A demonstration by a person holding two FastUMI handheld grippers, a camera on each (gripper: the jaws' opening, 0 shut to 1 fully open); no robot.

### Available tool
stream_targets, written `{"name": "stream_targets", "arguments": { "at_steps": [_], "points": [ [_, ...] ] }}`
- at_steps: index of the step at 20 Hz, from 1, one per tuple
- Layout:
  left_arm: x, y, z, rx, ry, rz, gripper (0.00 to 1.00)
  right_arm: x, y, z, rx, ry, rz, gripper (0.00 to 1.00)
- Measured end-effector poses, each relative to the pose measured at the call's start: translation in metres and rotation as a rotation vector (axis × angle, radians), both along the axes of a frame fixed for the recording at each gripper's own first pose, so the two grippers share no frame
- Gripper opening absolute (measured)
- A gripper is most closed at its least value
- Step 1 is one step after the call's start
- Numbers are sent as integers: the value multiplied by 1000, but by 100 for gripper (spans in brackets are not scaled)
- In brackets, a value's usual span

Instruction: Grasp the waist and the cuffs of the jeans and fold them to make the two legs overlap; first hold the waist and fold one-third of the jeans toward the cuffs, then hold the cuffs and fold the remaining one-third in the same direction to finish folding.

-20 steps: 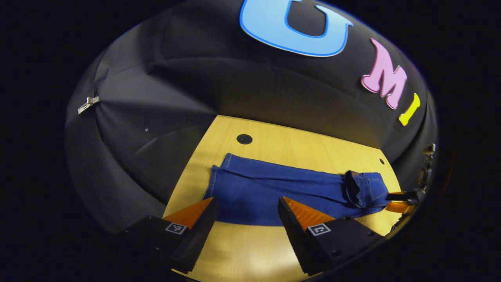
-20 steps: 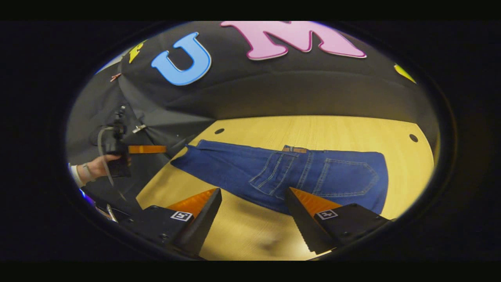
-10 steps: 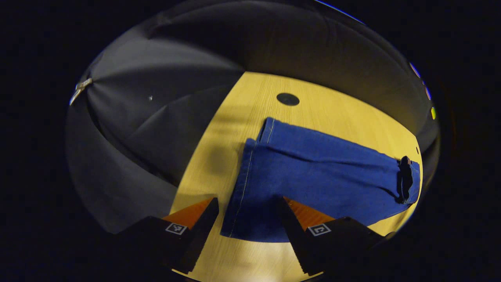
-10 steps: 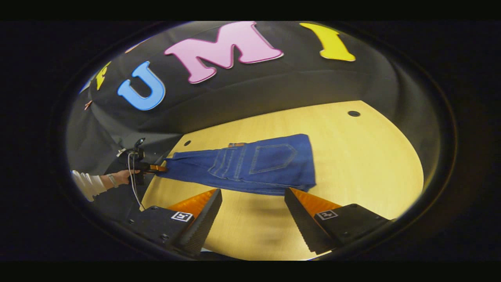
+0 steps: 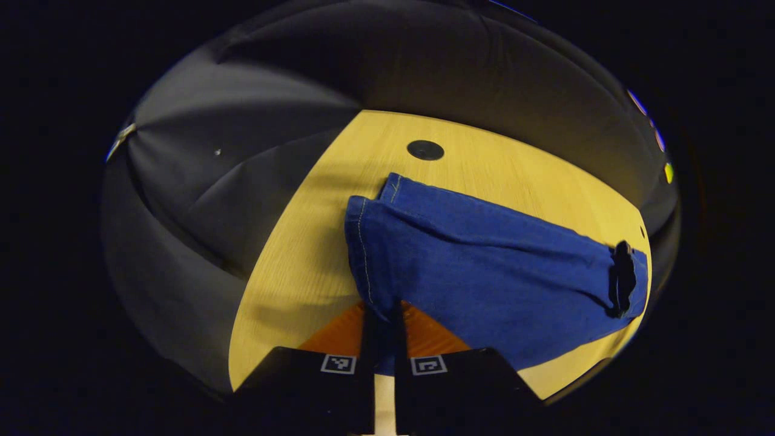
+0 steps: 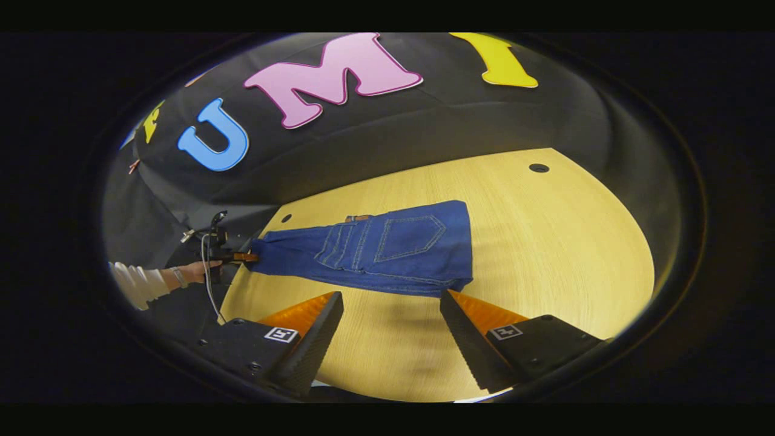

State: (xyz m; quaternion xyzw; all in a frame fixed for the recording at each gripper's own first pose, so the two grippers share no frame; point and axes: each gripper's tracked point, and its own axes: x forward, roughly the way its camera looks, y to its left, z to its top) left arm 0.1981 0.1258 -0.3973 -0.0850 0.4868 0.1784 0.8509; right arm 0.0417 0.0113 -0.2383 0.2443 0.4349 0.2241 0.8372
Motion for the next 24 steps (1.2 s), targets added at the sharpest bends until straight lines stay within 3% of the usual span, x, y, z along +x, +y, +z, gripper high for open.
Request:
{"name": "stream_targets", "arguments": {
  "at_steps": [3, 7, 14, 18, 21, 24],
  "points": [
    [-3, -8, 9, -12, 6, -15, 15, 2, -4, 3, 7, -8, -10, 98],
    [6, -35, 55, -81, -107, -78, 12, 2, -7, 12, 28, -25, -25, 98],
    [13, -122, 148, -163, -272, -284, 6, -43, -9, 59, 72, -100, -63, 98],
    [16, -207, 193, -234, -352, -401, 6, -83, -26, 76, 43, -137, -72, 98],
    [17, -289, 222, -251, -390, -489, 6, -98, -38, 93, 91, -159, -88, 98],
    [35, -391, 242, -363, -442, -529, 6, -97, -67, 91, 105, -172, -99, 98]
  ]
}}
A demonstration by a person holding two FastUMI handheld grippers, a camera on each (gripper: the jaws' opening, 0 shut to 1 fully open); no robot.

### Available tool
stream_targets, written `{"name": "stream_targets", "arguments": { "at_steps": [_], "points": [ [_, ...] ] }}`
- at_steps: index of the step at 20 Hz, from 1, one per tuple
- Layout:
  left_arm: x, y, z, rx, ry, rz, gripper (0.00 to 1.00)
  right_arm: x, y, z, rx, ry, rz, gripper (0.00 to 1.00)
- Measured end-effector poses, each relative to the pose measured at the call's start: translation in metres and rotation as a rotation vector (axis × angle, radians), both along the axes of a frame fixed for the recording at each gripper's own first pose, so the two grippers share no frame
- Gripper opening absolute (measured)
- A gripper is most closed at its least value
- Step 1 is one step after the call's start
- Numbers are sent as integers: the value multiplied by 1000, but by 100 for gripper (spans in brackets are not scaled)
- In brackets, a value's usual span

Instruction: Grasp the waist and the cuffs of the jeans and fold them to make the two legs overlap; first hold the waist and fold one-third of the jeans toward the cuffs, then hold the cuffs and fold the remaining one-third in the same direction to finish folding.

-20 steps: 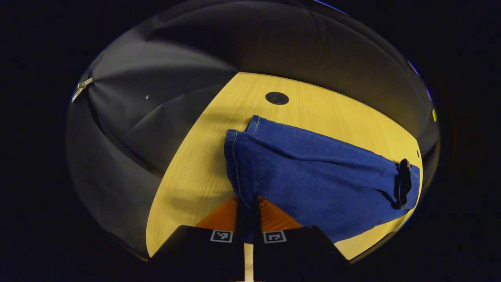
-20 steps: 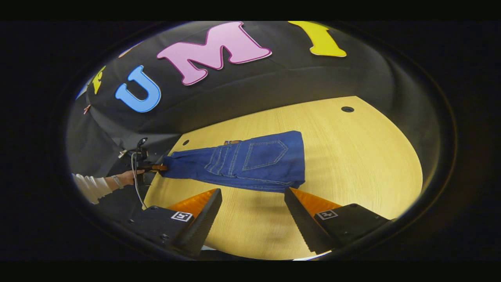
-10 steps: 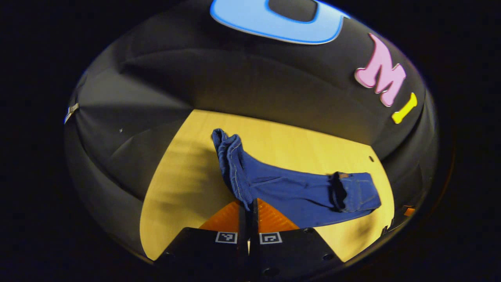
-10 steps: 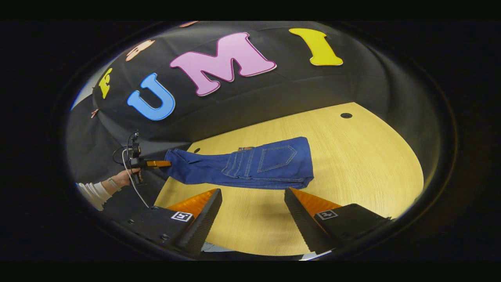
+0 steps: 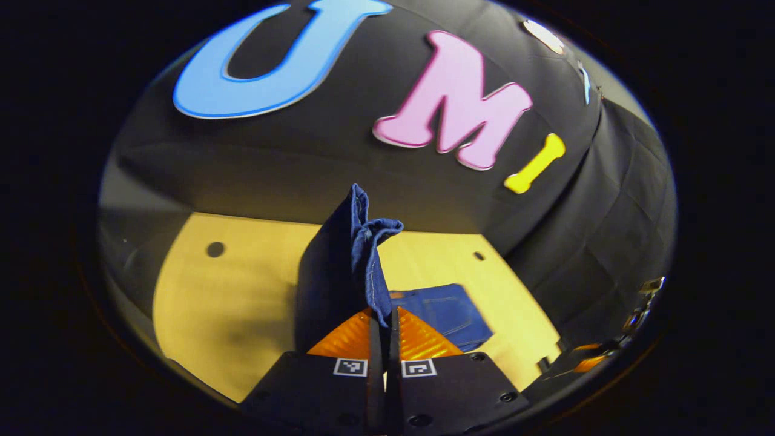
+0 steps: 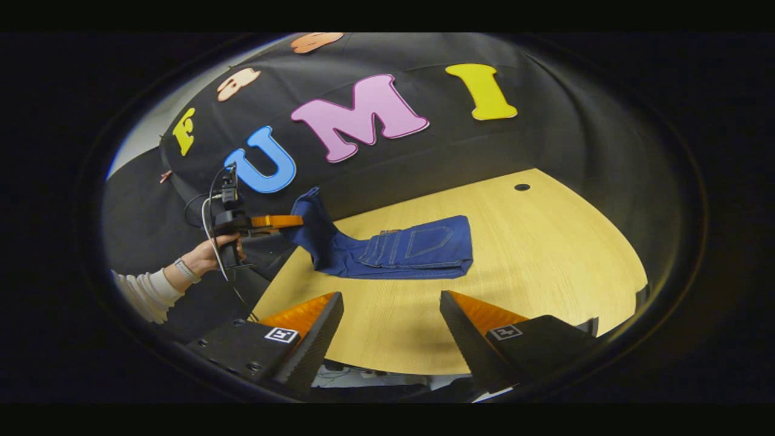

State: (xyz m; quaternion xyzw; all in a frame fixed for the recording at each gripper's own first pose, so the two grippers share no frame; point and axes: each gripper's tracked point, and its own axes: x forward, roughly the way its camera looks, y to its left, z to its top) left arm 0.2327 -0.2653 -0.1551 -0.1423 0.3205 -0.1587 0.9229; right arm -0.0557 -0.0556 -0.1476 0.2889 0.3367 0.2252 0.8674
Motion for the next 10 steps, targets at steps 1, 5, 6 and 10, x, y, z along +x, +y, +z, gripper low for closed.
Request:
{"name": "stream_targets", "arguments": {
  "at_steps": [1, 5, 6, 10],
  "points": [
    [4, -32, -5, 3, 1, -25, 6, 1, -13, -8, -10, 3, -2, 98],
    [17, -129, -84, 170, 89, -90, 6, 6, -71, -18, -23, 2, -21, 98],
    [17, -142, -108, 213, 119, -83, 6, 6, -90, -24, -54, -14, -25, 98],
    [10, -171, -197, 377, 257, -35, 7, -12, -152, -69, -125, 24, -20, 98]
  ]
}}
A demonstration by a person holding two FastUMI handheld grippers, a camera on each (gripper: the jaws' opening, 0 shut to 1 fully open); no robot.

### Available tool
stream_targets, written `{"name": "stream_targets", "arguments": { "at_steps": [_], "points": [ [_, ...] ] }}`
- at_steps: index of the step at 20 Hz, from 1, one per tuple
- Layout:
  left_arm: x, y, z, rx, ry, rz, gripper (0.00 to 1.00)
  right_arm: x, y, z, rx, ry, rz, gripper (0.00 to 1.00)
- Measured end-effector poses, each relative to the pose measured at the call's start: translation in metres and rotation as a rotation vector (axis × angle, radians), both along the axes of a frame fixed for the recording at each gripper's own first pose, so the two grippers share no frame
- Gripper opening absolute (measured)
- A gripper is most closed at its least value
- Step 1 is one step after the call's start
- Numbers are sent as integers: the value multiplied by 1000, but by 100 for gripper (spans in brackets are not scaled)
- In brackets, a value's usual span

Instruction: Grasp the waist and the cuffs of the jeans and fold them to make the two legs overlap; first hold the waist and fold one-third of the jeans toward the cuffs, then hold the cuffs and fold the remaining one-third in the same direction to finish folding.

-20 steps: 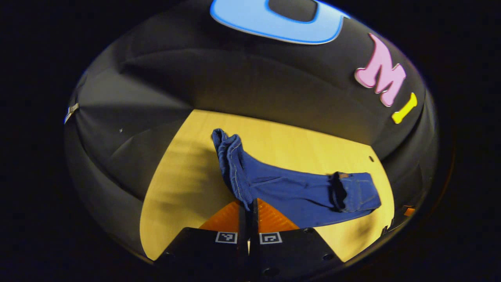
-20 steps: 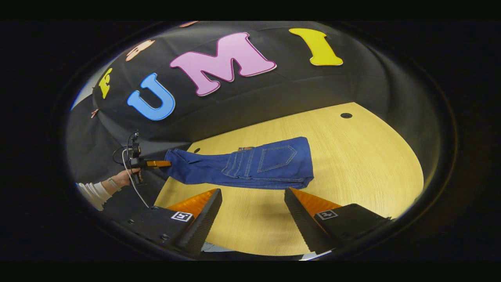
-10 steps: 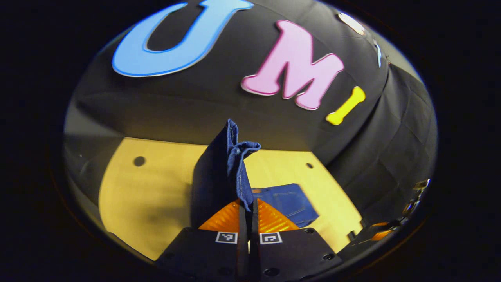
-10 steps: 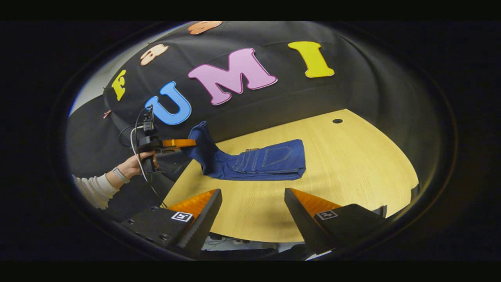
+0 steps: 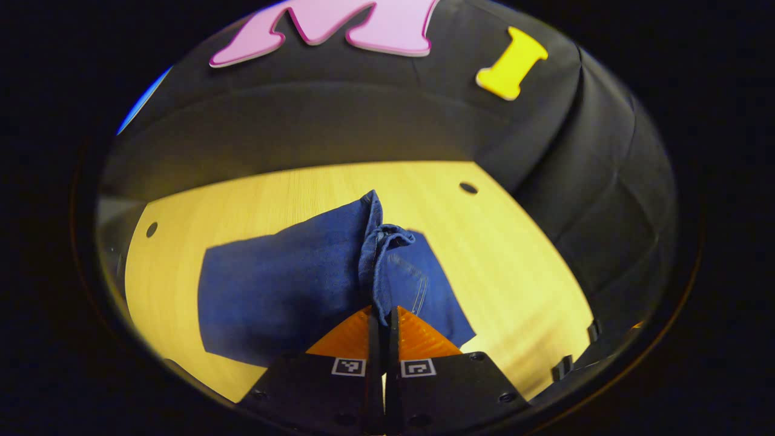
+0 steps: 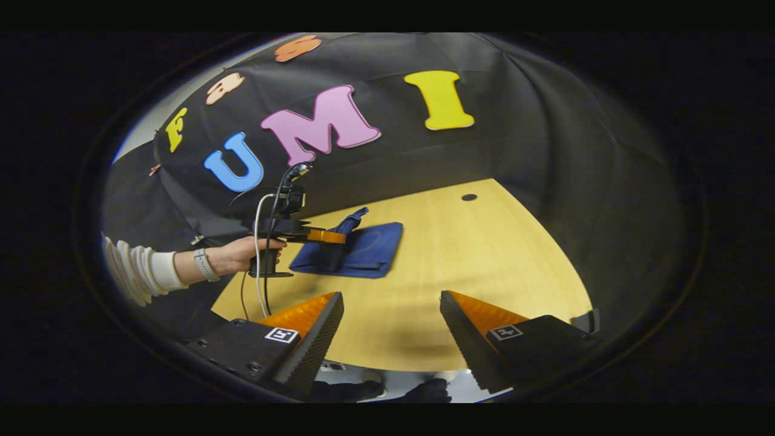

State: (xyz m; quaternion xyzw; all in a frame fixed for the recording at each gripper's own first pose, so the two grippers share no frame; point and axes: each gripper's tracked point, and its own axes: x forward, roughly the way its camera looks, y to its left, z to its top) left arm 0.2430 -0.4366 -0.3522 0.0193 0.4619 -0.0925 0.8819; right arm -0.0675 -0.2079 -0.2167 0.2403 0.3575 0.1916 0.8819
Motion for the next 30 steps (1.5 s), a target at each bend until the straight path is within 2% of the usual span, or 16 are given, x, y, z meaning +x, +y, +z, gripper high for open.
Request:
{"name": "stream_targets", "arguments": {
  "at_steps": [2, 4, 7, 8, 11, 15, 17, 19, 22, 26, 30],
  "points": [
    [-2, -11, -21, 36, 21, -9, 10, -9, -22, -17, -16, 14, 6, 98],
    [-12, -22, -22, 41, -3, -19, 22, -10, -42, -43, -78, 2, 9, 98],
    [-39, -16, -17, 139, -109, -40, 100, -18, -53, -65, -124, 2, 27, 98],
    [-55, -14, -5, 148, -151, -55, 98, -18, -51, -60, -128, -12, 37, 98],
    [-106, -6, 43, 149, -268, -72, 98, -3, -37, -33, -183, -114, 71, 98],
    [-156, 20, 129, 113, -468, 9, 98, 11, -1, 38, -202, -271, 77, 98],
    [-183, 37, 171, 80, -533, 85, 98, 12, 24, 82, -146, -316, 44, 98],
    [-203, 48, 214, 43, -614, 125, 98, 14, 46, 125, -100, -375, 8, 98],
    [-238, 65, 268, 4, -720, 124, 99, 22, 55, 177, -114, -472, -89, 98],
    [-262, 90, 329, 21, -915, 122, 98, 8, 75, 237, -96, -588, -176, 98],
    [-285, 104, 346, -16, -900, 157, 99, 2, 64, 278, -149, -679, -275, 98]
  ]
}}
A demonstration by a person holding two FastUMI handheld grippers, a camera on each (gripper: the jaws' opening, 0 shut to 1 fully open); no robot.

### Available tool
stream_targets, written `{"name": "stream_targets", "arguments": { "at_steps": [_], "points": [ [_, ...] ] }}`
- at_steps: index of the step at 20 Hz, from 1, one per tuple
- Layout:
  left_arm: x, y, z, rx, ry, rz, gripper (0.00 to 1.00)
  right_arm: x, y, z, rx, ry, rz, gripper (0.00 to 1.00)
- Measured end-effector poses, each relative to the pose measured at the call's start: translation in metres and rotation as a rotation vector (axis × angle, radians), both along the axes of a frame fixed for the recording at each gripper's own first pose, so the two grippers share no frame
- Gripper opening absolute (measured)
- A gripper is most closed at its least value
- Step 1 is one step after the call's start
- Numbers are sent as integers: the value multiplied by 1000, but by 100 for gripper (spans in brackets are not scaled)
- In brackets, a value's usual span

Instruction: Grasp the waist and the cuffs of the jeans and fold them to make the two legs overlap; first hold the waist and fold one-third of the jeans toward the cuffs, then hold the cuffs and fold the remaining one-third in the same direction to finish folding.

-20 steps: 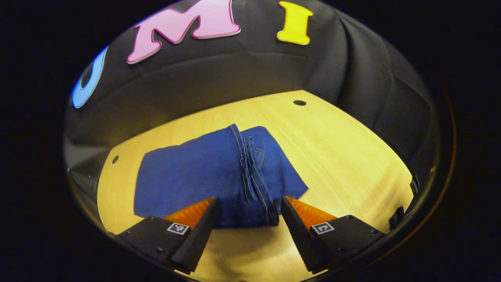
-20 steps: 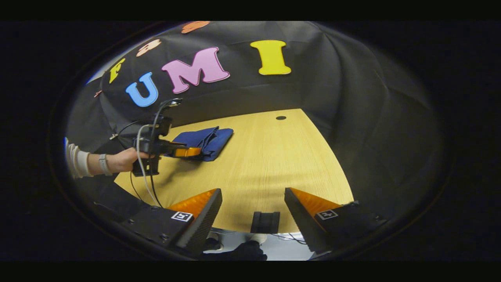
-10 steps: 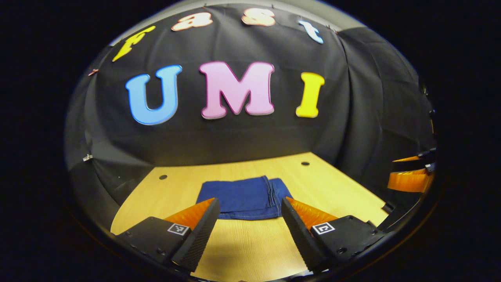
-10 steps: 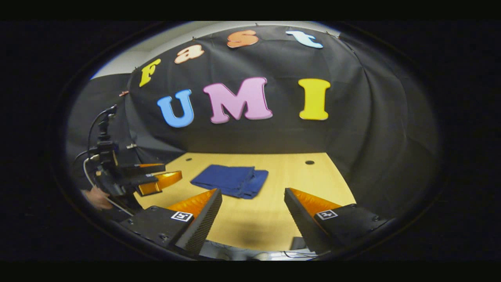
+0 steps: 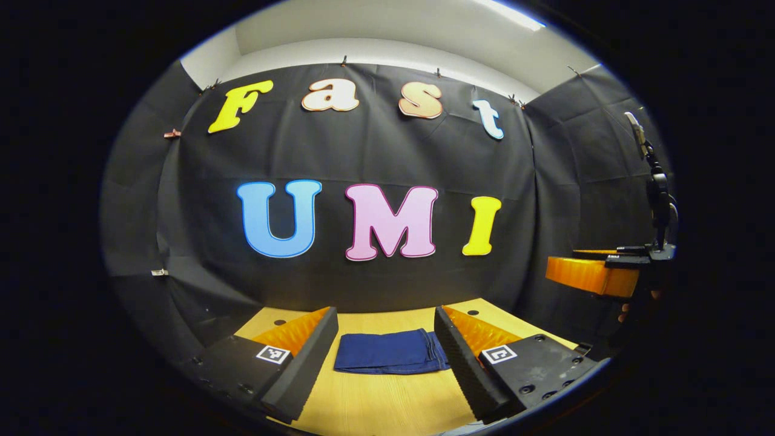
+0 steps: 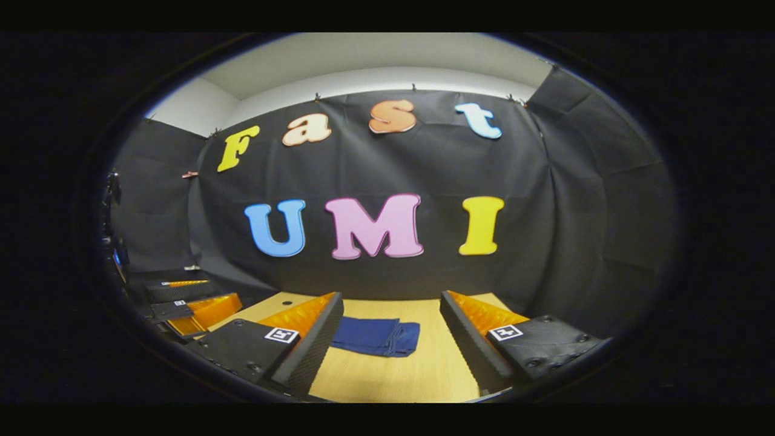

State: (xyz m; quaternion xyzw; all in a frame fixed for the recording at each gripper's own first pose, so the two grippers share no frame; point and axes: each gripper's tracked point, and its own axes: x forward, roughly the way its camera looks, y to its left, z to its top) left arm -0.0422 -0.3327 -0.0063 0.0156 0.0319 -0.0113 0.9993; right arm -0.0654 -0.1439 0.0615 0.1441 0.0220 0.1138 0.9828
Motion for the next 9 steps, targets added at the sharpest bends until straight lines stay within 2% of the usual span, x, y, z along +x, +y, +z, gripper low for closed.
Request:
{"name": "stream_targets", "arguments": {
  "at_steps": [3, 6, 7, 9],
  "points": [
    [-6, 6, 13, -26, -11, 10, 99, -8, 1, 12, -33, -33, -14, 98],
    [-8, 6, 14, -3, -11, 17, 99, -16, 11, 16, 1, -49, 14, 98],
    [-8, 6, 15, 0, -12, 18, 99, -15, 10, 14, -2, -44, 11, 91],
    [-9, 13, 18, -3, -23, 21, 99, -15, 9, 10, -20, -37, 2, 91]
  ]
}}
